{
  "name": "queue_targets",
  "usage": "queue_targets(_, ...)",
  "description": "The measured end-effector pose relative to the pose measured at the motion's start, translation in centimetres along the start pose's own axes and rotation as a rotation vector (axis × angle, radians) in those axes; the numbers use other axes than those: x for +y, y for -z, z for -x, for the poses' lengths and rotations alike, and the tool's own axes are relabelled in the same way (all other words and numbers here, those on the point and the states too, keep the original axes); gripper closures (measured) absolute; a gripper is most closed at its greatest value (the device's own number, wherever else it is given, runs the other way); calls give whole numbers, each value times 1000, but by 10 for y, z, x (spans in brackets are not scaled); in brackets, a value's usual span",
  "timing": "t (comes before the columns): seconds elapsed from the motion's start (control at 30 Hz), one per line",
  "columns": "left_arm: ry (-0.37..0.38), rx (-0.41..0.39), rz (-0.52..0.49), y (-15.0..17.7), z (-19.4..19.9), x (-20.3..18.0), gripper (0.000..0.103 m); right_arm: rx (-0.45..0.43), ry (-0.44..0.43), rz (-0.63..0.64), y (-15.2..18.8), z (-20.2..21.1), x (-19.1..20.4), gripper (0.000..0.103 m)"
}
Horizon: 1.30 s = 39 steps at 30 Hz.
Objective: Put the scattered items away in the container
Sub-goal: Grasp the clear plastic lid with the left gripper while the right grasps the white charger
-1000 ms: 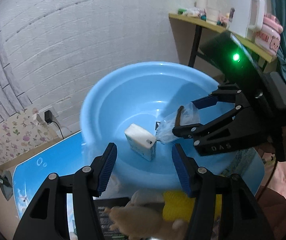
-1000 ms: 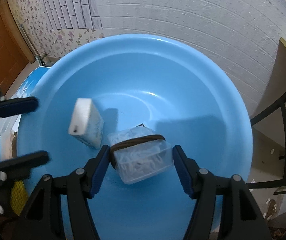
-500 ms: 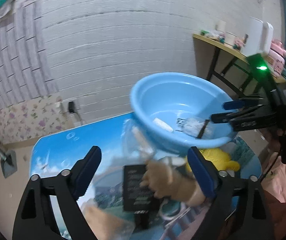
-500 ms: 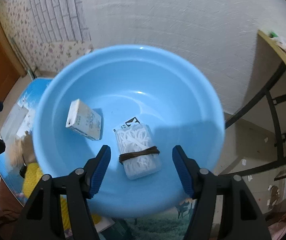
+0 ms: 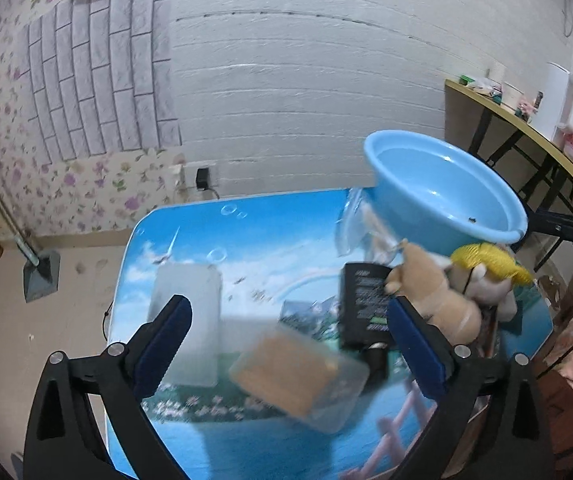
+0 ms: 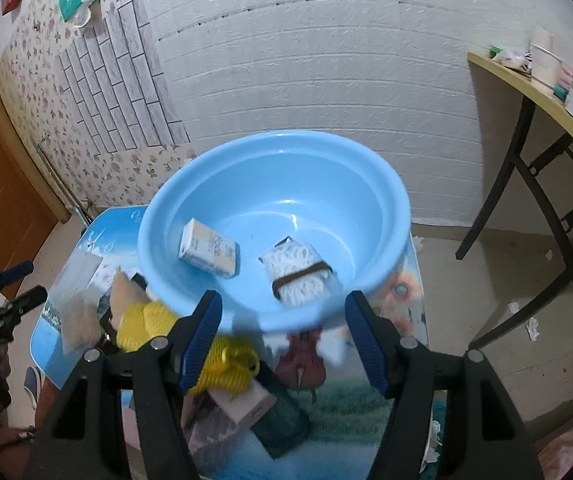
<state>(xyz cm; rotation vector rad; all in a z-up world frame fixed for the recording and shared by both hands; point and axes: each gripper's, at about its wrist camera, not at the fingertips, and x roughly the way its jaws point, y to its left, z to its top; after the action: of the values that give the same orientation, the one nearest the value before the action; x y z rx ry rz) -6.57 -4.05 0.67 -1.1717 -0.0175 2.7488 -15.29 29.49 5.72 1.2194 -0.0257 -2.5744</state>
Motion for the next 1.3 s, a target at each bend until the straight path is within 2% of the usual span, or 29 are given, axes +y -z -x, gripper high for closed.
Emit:
queue_targets(0.17,-11,15,36,15,-3,17,5,19,-39,26,21,0,13,39)
queue_targets(0.37,-39,32,51,26,-11,36,4,68,-38,101,44,-8,28,39)
queue_targets(0.73,-42,68,131,33,-38,73,5,118,-22,127,65,-10,22,39)
queue_targets(1.1,-28,101,146,27,-67,90,5,182,21,213,68,-42,30,39)
queue_targets(1.3,-32,122,143,28,-79,92,5,192,-6,219,67,-49,33,39)
